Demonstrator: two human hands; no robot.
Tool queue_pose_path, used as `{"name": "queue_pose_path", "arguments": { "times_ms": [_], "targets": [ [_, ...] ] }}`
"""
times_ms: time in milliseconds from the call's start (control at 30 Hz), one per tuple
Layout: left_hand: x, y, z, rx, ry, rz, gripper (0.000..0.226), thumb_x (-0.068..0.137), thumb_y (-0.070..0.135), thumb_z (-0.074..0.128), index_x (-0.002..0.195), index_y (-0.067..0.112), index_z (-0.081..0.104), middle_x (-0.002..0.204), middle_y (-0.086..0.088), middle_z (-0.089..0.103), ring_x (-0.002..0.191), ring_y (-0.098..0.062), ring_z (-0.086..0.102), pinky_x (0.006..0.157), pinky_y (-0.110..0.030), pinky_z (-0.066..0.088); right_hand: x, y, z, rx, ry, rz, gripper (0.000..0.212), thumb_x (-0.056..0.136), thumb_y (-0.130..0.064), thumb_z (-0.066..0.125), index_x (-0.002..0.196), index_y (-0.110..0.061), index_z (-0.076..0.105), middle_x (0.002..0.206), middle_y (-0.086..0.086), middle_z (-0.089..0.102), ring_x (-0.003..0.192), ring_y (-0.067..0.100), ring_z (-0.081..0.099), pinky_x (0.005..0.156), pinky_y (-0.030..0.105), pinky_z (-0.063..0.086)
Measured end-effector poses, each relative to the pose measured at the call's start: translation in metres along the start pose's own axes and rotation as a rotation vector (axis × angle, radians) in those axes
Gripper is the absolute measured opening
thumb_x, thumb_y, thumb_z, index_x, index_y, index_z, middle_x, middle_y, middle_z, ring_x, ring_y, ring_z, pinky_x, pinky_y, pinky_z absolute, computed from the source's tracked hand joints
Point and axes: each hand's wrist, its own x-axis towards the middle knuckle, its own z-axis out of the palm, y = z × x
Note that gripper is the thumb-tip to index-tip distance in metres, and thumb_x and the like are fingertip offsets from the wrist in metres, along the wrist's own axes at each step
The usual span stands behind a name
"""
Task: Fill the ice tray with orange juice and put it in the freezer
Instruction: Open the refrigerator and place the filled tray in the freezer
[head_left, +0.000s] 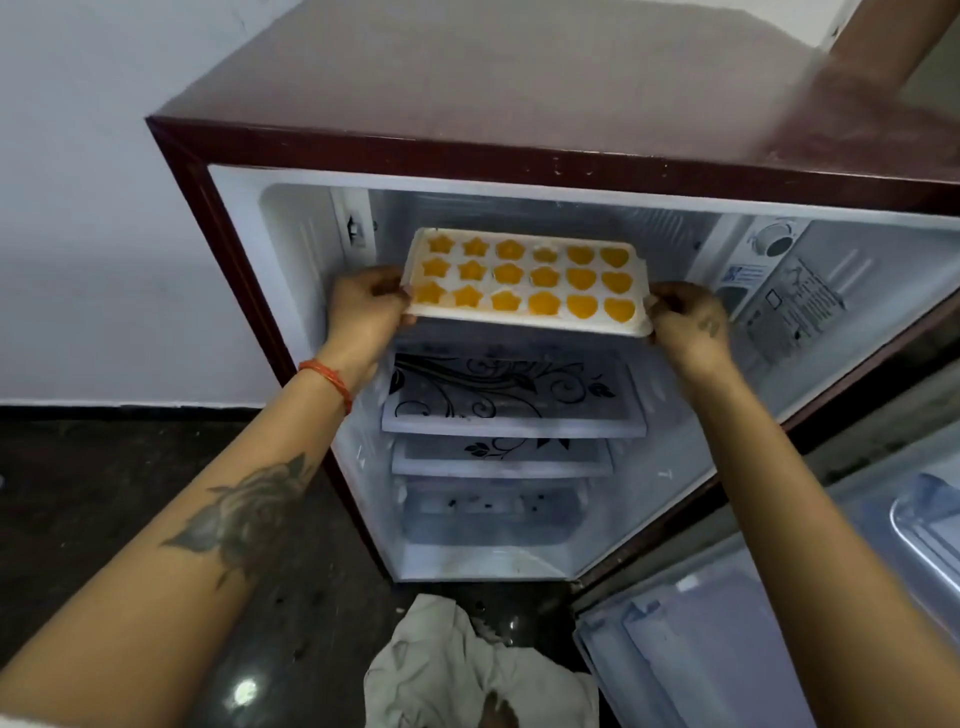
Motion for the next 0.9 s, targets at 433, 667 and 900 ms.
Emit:
{"name": "queue_pose_path", "arguments": {
  "times_ms": [433, 667, 900],
  "targets": [
    [0.049, -0.01, 0.037, -0.049, 0.168, 0.017, 0.019, 0.089, -0.002, 0.054, 0.098, 0.01, 0.065, 0.098, -0.01, 0.065, 0.085, -0.018, 0.062, 0.056, -0.013, 0.052, 0.074, -0.003, 0.034, 0.021, 0.029, 0.155, 0.024, 0.093, -0.015, 0.048, 0.106, -0.008, 0.067, 0.117, 0.011, 0.065, 0.109, 0.026, 0.06, 0.098, 0.037, 0.049],
    [0.065, -0.015, 0.043, 0.0, 0.21, -0.012, 0.02, 0.086, -0.003, 0.053, 0.095, 0.005, 0.068, 0.1, -0.012, 0.068, 0.089, -0.029, 0.066, 0.079, -0.041, 0.058, 0.088, 0.001, 0.046, 0.148, 0.071, 0.15, 0.012, 0.091, -0.007, 0.054, 0.097, -0.005, 0.064, 0.114, 0.015, 0.065, 0.11, 0.025, 0.058, 0.1, 0.031, 0.046],
    [0.064, -0.017, 0.044, 0.099, 0.214, 0.049, 0.016, 0.085, 0.006, 0.055, 0.089, 0.011, 0.07, 0.101, -0.014, 0.07, 0.093, -0.032, 0.067, 0.083, -0.043, 0.057, 0.094, 0.0, 0.046, -0.067, 0.053, 0.077, 0.032, 0.095, -0.005, 0.046, 0.066, -0.017, 0.054, 0.115, 0.018, 0.065, 0.101, 0.023, 0.058, 0.076, 0.016, 0.038]
  ]
}}
